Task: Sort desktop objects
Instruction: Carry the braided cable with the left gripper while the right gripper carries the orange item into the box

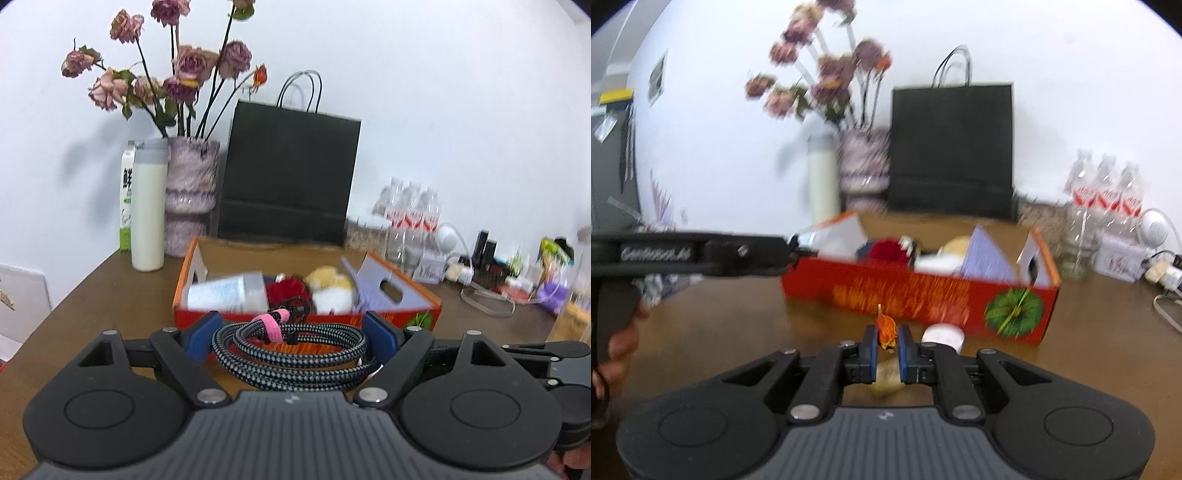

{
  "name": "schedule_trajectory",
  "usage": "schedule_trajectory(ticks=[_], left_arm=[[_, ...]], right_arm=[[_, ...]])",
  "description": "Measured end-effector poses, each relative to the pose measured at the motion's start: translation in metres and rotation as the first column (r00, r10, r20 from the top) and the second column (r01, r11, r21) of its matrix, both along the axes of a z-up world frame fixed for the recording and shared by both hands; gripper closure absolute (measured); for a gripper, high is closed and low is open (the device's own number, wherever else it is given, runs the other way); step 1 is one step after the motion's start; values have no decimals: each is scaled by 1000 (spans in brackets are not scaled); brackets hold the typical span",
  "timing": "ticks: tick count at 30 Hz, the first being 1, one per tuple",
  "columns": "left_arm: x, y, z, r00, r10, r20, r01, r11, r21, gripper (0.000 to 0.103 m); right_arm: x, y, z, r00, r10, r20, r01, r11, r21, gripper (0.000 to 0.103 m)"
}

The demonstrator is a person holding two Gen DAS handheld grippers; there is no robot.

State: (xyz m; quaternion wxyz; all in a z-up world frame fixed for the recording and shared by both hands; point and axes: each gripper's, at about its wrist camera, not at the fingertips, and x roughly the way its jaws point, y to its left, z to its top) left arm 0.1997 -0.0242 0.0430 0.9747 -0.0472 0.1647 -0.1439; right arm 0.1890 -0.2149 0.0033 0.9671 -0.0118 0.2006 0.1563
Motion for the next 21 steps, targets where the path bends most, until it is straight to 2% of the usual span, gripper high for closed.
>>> schedule_trajectory(ticks=[7, 11, 15, 21], left_arm=[[21, -22, 26, 994, 12, 104, -12, 1000, -3, 19], [46, -35, 31, 992, 34, 120, -32, 999, -15, 19], [78, -44, 26, 994, 45, 100, -42, 999, -32, 19], [122, -64, 11, 996, 53, 78, -54, 999, 6, 19]], right_arm=[[36, -1, 29, 993, -45, 106, 46, 999, -2, 93], [62, -4, 32, 987, -77, 142, 75, 997, 18, 93], [89, -11, 24, 987, -100, 129, 99, 995, 18, 93], [129, -24, 6, 989, -116, 87, 116, 993, 2, 93]])
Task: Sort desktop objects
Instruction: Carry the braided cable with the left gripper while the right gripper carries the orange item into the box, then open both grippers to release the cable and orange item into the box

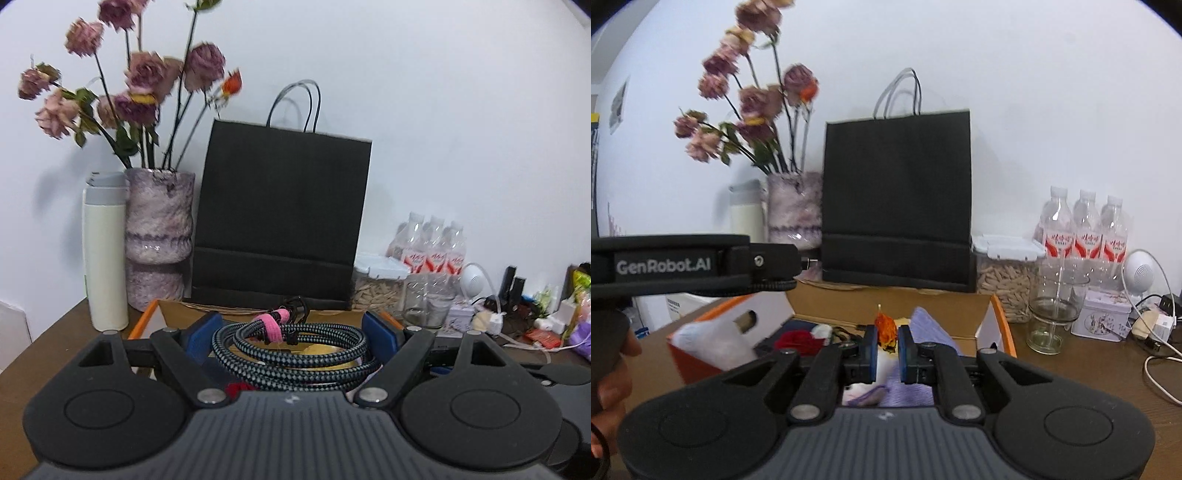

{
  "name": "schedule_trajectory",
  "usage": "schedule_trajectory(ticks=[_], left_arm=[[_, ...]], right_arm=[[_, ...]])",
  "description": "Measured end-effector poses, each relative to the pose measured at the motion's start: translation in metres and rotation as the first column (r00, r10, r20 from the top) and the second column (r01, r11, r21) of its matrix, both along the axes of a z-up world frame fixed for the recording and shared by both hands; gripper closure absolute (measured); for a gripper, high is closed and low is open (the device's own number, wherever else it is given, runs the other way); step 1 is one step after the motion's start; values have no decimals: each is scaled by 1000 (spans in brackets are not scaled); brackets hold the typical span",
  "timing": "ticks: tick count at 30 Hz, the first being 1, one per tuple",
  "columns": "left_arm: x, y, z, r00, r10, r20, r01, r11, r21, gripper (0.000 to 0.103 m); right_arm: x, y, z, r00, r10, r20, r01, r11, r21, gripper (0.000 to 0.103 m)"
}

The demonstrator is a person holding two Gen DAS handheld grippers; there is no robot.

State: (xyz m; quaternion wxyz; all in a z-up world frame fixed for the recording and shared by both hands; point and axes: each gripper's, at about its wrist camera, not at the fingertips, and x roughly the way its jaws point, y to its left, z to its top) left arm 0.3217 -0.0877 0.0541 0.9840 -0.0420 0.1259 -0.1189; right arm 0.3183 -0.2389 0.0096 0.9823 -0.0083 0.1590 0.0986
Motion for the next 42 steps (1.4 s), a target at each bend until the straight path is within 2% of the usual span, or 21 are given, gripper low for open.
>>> schedule_trajectory(ticks=[12, 17, 28, 29, 30, 31, 32, 33, 34, 35, 36, 37, 42], left_arm=[[58, -10, -24, 998, 20, -55, -16, 998, 62, 19], [62, -7, -31, 996, 30, -81, -24, 997, 74, 19], [60, -10, -35, 996, 35, -85, -26, 994, 103, 18], [61, -10, -36, 995, 37, -90, -28, 994, 102, 17], [61, -9, -36, 995, 39, -92, -29, 995, 100, 16], [60, -9, -35, 995, 43, -90, -34, 995, 99, 14], [59, -8, -35, 996, 46, -82, -38, 995, 97, 6], [57, -8, -33, 996, 51, -69, -45, 995, 93, 0], [54, -8, -32, 997, 54, -49, -49, 995, 85, 0], [52, -7, -31, 998, 57, -28, -54, 995, 79, 0], [50, -7, -30, 998, 56, -13, -55, 996, 74, 0], [49, -7, -30, 998, 57, -6, -56, 996, 71, 0], [48, -9, -32, 998, 65, -12, -64, 995, 70, 0]], right_arm=[[51, -16, -19, 999, -6, -53, 5, 1000, -22, 93], [51, -15, -24, 998, -2, -66, 1, 1000, -28, 93], [47, -10, -27, 998, -3, -69, -1, 999, -51, 90], [46, -10, -27, 998, -1, -69, -2, 999, -53, 88], [46, -10, -27, 998, 0, -68, -3, 999, -54, 80], [45, -9, -27, 998, -1, -64, -3, 998, -56, 68], [44, -9, -27, 998, -2, -60, -2, 998, -59, 60], [43, -8, -26, 999, -2, -54, -1, 998, -60, 44], [42, -8, -26, 999, -6, -46, 3, 998, -62, 36], [41, -8, -26, 999, -8, -38, 6, 998, -64, 17], [41, -7, -25, 1000, -7, -30, 5, 998, -65, 4], [39, -7, -25, 1000, -8, -20, 7, 998, -63, 1], [39, -8, -25, 1000, -20, -19, 18, 998, -56, 0]])
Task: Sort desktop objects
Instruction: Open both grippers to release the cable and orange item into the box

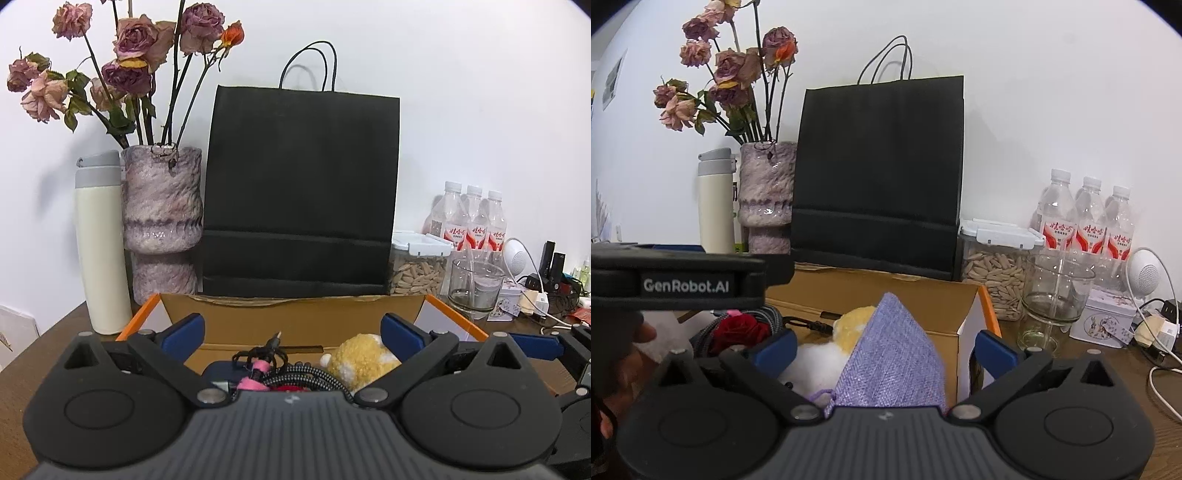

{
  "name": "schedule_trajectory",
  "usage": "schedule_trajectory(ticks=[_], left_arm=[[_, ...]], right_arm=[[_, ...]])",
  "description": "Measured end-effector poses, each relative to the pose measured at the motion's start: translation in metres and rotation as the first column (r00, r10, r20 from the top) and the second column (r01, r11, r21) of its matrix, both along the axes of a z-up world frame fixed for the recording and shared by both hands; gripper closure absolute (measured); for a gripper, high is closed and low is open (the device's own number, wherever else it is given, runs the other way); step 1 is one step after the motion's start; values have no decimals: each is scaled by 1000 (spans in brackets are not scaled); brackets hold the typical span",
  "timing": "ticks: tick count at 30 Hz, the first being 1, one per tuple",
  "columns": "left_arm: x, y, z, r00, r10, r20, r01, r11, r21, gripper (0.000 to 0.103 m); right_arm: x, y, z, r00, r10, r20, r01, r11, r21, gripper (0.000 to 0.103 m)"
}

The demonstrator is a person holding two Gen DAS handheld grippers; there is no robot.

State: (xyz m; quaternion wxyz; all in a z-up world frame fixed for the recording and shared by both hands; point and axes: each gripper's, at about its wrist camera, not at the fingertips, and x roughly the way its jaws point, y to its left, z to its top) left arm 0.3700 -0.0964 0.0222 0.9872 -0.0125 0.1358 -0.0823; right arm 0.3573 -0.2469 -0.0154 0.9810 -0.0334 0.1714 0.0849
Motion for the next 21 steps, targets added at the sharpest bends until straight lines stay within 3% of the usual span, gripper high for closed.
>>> schedule_trajectory(ticks=[21], left_arm=[[-33, 14, -5, 1000, -14, -14, 14, 1000, -10, 0]], right_arm=[[-25, 7, -2, 999, -3, 32, 4, 1000, -25, 0]])
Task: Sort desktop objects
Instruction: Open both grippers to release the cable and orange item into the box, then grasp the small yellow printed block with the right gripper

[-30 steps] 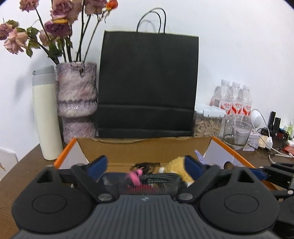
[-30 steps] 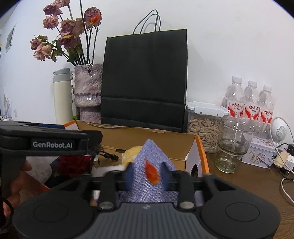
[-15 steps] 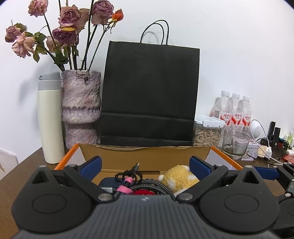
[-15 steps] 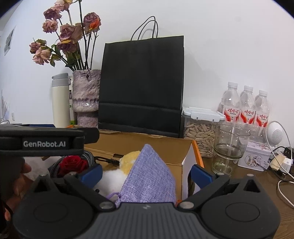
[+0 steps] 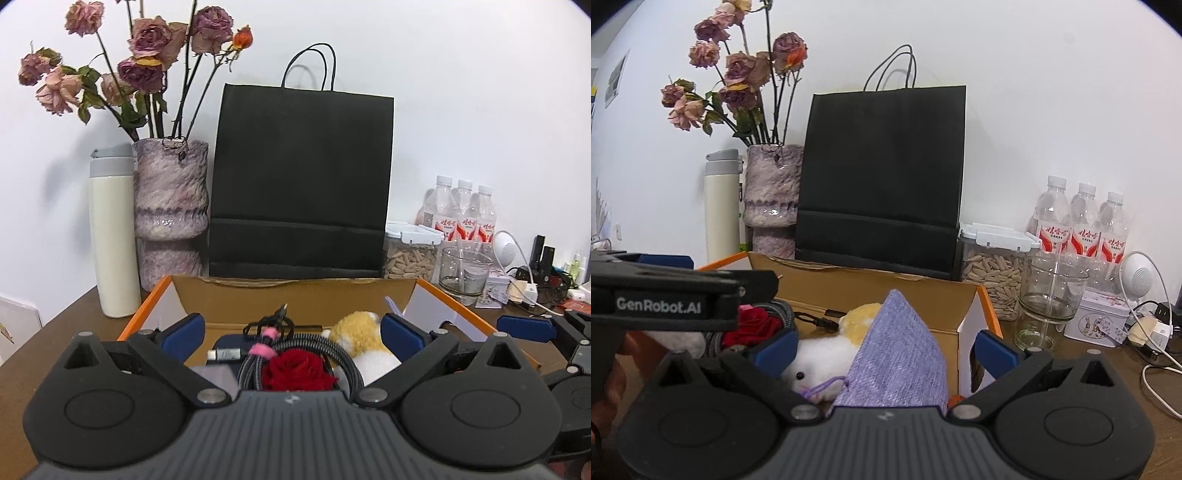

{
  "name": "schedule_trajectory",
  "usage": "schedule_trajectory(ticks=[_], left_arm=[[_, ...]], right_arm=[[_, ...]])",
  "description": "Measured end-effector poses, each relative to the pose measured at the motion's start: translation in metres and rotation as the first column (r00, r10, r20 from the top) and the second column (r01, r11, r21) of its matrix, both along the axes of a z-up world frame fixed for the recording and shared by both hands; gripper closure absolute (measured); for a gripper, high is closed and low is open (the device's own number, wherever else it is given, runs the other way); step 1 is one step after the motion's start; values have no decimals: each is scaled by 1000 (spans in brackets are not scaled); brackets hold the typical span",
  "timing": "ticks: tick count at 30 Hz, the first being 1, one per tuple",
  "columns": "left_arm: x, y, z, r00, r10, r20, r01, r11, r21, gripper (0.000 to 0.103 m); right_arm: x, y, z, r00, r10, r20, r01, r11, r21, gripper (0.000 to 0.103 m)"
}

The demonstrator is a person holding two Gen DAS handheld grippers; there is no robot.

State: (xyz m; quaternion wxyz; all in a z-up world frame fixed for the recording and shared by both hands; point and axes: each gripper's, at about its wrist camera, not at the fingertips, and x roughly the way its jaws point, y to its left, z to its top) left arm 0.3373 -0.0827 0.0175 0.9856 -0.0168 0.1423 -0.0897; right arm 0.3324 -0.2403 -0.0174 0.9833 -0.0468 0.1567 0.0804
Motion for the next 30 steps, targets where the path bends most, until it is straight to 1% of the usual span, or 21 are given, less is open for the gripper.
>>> schedule_trajectory(ticks=[3, 7, 11, 15, 23, 27, 30], left_arm=[[-12, 6, 1, 1000, 2, 6, -2, 1000, -13, 0], [-29, 11, 0, 1000, 9, 14, -9, 1000, -11, 0], [-45, 18, -3, 1000, 18, 1, -18, 1000, -1, 0], [-60, 24, -7, 999, 27, -31, -26, 999, 18, 0], [-87, 40, -11, 996, 13, -88, -9, 999, 42, 0], [-101, 45, -13, 995, 15, -101, -7, 997, 76, 0], [-111, 52, -15, 994, 12, -112, -2, 996, 88, 0]], right_arm=[[-11, 0, 0, 1000, -2, -1, 2, 1000, 1, 0], [-28, -2, -1, 1000, -5, -5, 5, 1000, 1, 0], [-45, -4, -2, 1000, -6, -19, 6, 1000, 4, 0], [-62, -7, -3, 999, -7, -42, 7, 1000, 9, 0], [-94, -9, -10, 992, 3, -129, -1, 1000, 14, 0], [-105, 1, -14, 985, 34, -167, -35, 999, -5, 0], [-109, 13, -17, 978, 54, -200, -60, 998, -22, 0]])
